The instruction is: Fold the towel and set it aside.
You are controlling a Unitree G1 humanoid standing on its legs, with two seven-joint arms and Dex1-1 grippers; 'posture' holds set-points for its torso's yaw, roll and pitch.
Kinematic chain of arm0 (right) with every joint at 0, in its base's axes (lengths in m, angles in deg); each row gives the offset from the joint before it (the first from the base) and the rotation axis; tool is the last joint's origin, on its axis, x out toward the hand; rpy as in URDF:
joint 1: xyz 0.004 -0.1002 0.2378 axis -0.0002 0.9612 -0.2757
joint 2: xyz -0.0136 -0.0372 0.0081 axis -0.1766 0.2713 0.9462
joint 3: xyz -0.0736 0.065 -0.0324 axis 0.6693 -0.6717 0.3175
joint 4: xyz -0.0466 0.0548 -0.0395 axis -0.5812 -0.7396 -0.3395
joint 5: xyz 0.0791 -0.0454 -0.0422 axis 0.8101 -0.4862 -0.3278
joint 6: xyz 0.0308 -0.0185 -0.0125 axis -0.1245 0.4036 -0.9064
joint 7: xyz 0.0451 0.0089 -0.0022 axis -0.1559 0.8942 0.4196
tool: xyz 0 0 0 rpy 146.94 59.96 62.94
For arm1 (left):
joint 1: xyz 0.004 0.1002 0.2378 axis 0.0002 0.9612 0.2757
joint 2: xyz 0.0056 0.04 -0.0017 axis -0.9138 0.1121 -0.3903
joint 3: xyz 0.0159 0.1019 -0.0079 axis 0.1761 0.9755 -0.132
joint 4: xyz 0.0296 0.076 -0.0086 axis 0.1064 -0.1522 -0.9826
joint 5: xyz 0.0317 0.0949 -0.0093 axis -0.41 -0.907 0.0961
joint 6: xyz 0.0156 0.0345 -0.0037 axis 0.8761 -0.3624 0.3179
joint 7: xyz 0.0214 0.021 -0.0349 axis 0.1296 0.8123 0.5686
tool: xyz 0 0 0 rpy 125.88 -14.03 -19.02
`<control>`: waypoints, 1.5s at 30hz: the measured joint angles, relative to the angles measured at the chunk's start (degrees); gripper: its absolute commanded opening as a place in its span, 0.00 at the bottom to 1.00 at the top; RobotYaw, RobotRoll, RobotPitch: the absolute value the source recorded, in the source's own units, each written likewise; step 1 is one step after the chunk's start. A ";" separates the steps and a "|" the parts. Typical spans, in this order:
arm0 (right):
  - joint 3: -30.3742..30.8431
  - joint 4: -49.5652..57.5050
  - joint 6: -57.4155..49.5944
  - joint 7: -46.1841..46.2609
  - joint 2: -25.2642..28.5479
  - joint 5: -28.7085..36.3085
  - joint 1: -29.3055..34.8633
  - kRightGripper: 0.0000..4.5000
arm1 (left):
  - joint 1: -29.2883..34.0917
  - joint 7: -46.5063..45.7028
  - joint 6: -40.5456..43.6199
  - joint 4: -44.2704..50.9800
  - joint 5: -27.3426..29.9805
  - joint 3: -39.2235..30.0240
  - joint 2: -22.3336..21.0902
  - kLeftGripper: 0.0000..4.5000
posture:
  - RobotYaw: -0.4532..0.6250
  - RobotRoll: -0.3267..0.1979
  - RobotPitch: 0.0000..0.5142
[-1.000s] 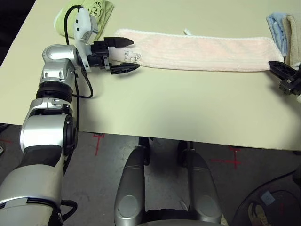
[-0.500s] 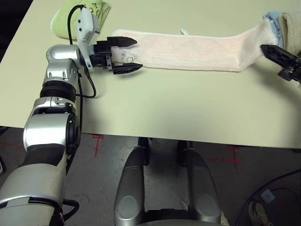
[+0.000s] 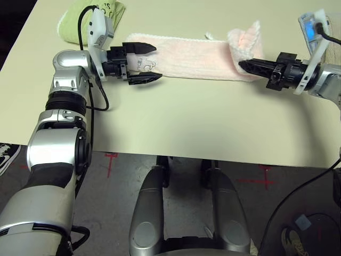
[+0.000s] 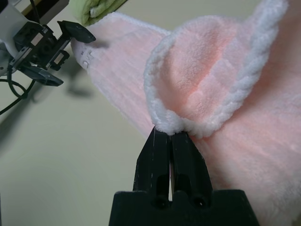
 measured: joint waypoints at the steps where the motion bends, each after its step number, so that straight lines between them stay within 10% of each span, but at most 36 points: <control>1: 0.17 0.47 -0.60 1.02 -0.67 -0.23 -0.19 0.00 | 0.03 0.14 0.17 0.06 0.00 0.01 0.00 1.00 | 0.44 0.62 0.82; 7: 1.69 2.96 -4.11 6.06 -5.26 -0.80 -0.23 0.00 | 0.39 0.48 1.30 0.72 0.00 0.04 -0.05 1.00 | 0.44 0.62 0.82; 21: -1.50 6.68 8.03 -14.16 2.64 2.19 3.57 1.00 | 2.21 0.85 3.01 2.68 0.00 0.09 -0.56 1.00 | 0.42 0.62 0.83; 32: -2.80 -18.76 45.07 -22.55 -0.40 -9.20 -3.34 1.00 | 2.22 0.57 3.41 2.82 0.01 0.14 0.11 1.00 | 0.44 0.62 0.86; 45: -2.48 -52.05 70.36 -33.16 -1.98 -18.11 -12.28 0.01 | 4.02 -0.57 5.16 4.79 0.34 0.06 0.18 1.00 | 0.47 0.62 0.88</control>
